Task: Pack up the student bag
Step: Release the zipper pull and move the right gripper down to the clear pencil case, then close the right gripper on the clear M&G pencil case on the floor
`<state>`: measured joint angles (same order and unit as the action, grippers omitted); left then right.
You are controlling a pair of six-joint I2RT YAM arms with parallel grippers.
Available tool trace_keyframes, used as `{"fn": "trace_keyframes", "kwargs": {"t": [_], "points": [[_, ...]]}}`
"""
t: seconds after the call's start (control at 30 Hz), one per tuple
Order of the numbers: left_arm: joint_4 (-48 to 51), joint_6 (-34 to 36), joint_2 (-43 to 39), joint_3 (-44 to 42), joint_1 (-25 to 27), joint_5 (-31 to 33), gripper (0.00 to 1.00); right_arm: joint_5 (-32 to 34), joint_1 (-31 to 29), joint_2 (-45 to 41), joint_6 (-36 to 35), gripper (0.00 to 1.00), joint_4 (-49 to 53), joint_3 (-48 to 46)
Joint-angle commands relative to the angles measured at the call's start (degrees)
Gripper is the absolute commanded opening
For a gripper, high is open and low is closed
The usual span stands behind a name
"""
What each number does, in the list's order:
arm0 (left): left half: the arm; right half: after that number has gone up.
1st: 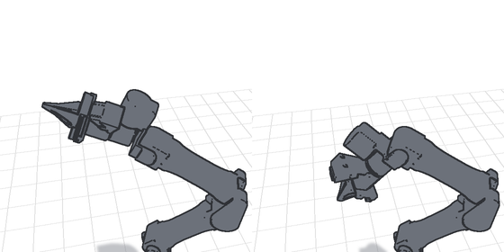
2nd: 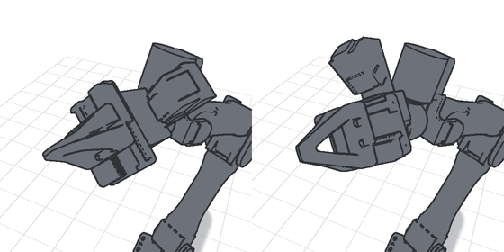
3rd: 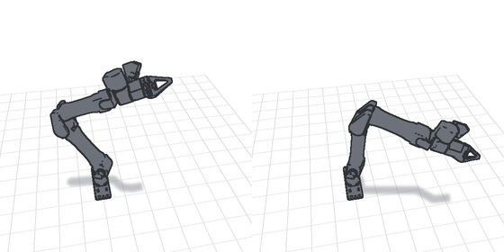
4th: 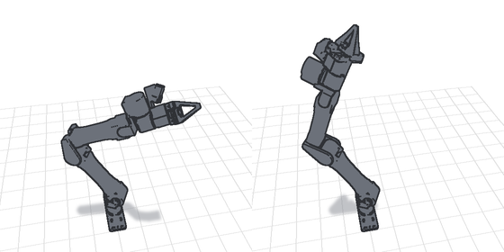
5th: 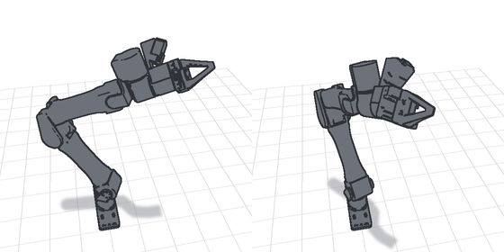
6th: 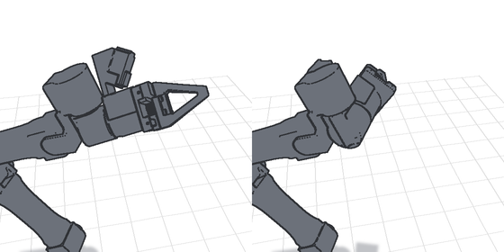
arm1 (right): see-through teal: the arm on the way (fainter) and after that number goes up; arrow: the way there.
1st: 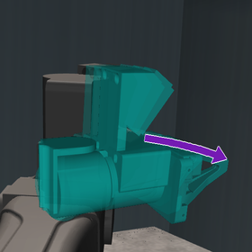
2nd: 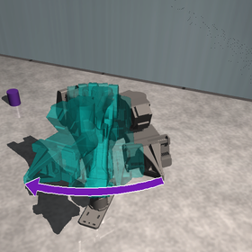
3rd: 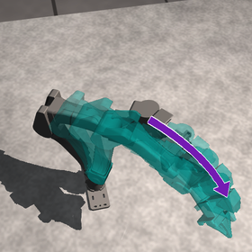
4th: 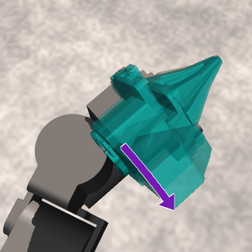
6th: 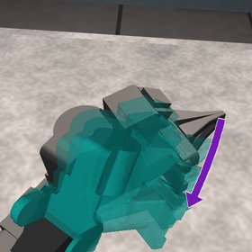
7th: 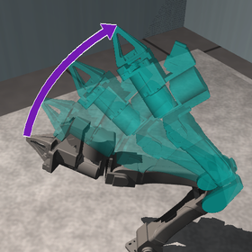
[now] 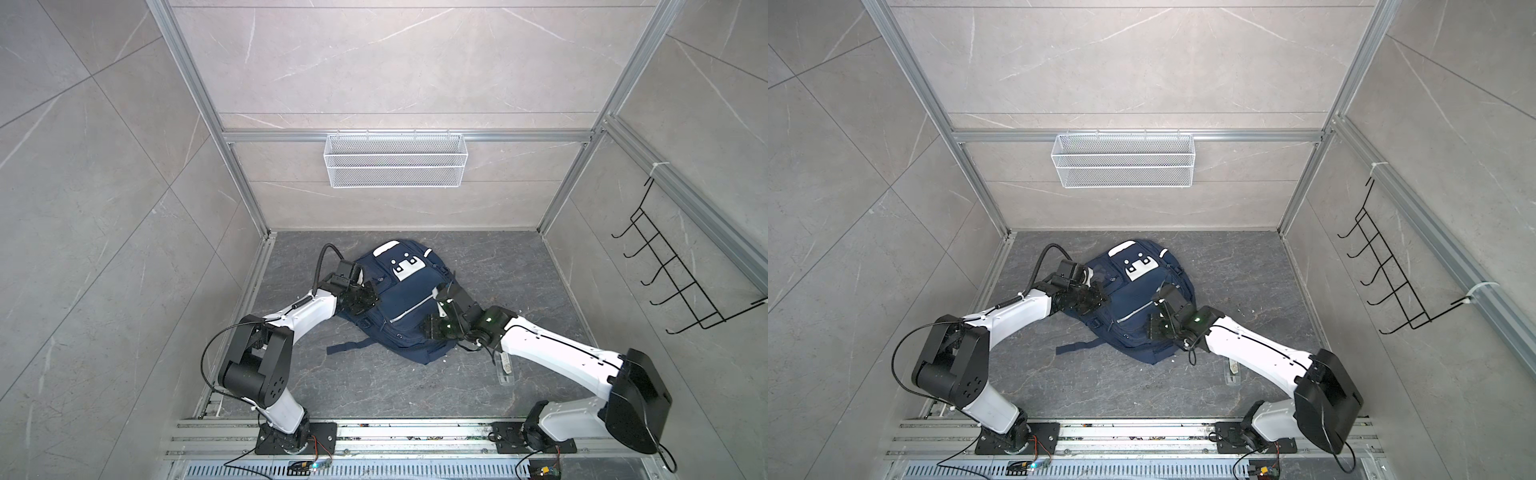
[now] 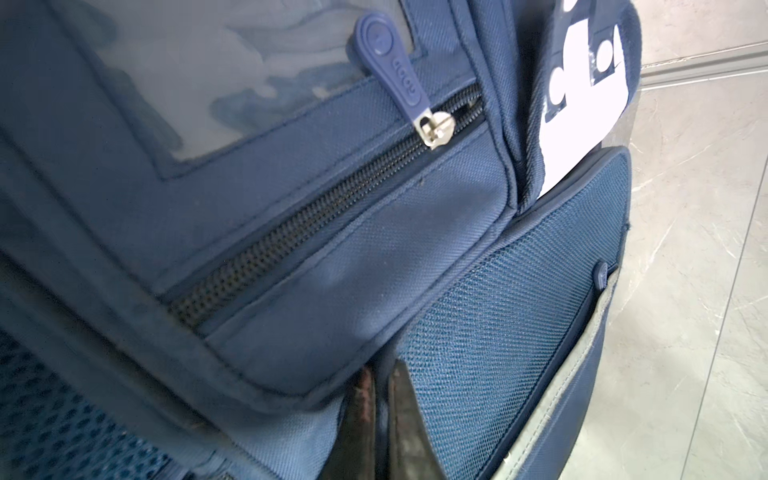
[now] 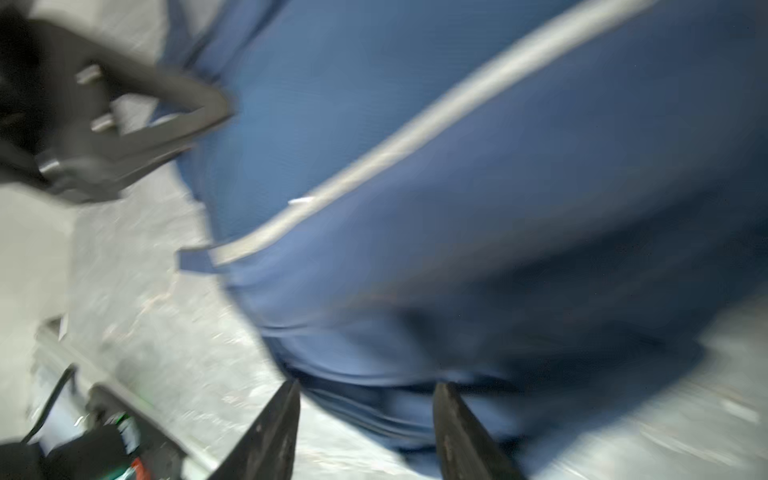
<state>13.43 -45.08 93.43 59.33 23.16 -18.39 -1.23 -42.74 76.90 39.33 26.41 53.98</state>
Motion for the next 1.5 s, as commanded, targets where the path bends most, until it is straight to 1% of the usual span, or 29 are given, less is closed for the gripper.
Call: {"fn": "trace_keyframes", "kwargs": {"t": [0.0,0.07,0.1,0.13,0.2,0.23,0.33,0.4,0.47,0.57,0.67,0.77,0.93,1.13,1.47], "points": [[0.1,2.2,1.7,3.4,-1.9,1.6,0.0,2.5,3.6,-5.1,-2.6,0.56,5.6,-1.9],[0.7,2.8,1.9,4.1,-1.9,0.8,0.0,3.2,5.9,-7.0,-3.6,0.59,7.7,-2.5],[0.9,3.0,1.8,4.2,-1.9,0.6,0.0,4.1,6.9,-7.8,-3.9,0.62,9.2,-2.8],[1.0,3.1,1.6,4.1,-1.9,0.6,0.0,5.2,7.7,-8.3,-4.0,0.65,10.4,-3.1],[1.4,3.4,0.5,3.6,-1.8,0.7,0.01,8.0,9.7,-9.1,-3.4,0.67,14.2,-3.5],[1.7,3.7,-0.1,3.4,-1.8,1.0,0.06,9.4,10.4,-9.3,-2.8,0.69,15.6,-4.0],[3.4,4.7,-2.3,3.2,-1.8,1.6,0.27,13.2,12.0,-11.1,-0.5,0.73,17.6,-6.7],[5.0,5.5,-4.1,3.4,-1.8,2.2,0.36,15.3,12.9,-11.6,1.1,0.74,18.9,-8.0],[6.4,6.2,-6.1,3.7,-1.5,3.1,0.41,17.6,13.6,-11.4,2.7,0.75,20.4,-8.7],[8.6,7.2,-9.1,4.9,-0.7,4.8,0.45,19.7,15.1,-10.6,4.5,0.78,21.2,-9.9],[10.6,8.3,-11.3,6.1,0.8,6.2,0.45,20.1,17.1,-8.7,5.9,0.78,20.9,-11.3],[11.3,8.4,-13.1,6.0,1.8,6.6,0.46,19.2,19.0,-7.1,6.3,0.78,18.8,-13.3],[11.4,8.3,-15.1,4.7,2.1,6.9,0.46,17.4,20.7,-4.3,7.0,0.78,16.0,-15.9],[10.9,8.3,-15.9,3.6,2.0,6.6,0.46,16.0,22.7,-3.5,7.3,0.79,14.7,-17.0],[10.2,8.1,-16.5,3.2,2.1,6.2,0.46,9.3,25.0,0.9,5.4,0.79,12.4,-17.3]]}}
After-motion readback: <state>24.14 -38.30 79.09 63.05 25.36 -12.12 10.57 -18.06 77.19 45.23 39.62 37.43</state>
